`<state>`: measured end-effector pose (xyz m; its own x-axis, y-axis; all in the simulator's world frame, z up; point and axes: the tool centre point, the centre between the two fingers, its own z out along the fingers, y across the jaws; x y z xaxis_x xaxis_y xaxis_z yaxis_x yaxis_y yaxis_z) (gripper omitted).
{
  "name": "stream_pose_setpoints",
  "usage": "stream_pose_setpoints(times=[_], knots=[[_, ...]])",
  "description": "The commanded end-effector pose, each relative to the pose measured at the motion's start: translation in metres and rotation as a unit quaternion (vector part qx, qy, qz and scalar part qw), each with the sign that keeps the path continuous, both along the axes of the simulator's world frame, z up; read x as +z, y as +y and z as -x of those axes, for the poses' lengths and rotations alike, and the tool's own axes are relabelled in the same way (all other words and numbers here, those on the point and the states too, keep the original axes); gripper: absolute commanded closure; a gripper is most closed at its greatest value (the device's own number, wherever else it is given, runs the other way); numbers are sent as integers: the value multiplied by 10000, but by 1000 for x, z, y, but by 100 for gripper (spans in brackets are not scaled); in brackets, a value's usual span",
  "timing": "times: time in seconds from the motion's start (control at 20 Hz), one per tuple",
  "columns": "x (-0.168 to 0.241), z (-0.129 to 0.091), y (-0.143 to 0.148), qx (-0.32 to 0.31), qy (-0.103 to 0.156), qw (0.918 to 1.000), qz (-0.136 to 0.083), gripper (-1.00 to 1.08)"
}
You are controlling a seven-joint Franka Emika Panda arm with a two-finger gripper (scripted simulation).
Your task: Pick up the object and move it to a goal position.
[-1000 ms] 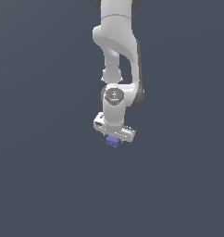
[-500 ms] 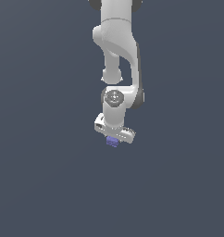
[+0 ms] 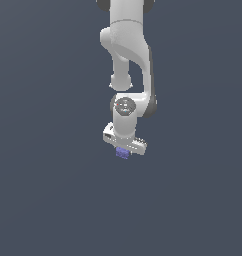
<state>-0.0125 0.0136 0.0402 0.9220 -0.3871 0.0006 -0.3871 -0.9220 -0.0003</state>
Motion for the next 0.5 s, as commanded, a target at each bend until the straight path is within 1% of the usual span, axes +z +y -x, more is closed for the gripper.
stream_pose_setpoints(times=[0.0,0.3,0.45], knots=[[0,-1,10,8,-1,10000,-2,108],[1,-8,50,8,-1,10000,-2,108],[1,-11,64,6,2,10000,0,108]])
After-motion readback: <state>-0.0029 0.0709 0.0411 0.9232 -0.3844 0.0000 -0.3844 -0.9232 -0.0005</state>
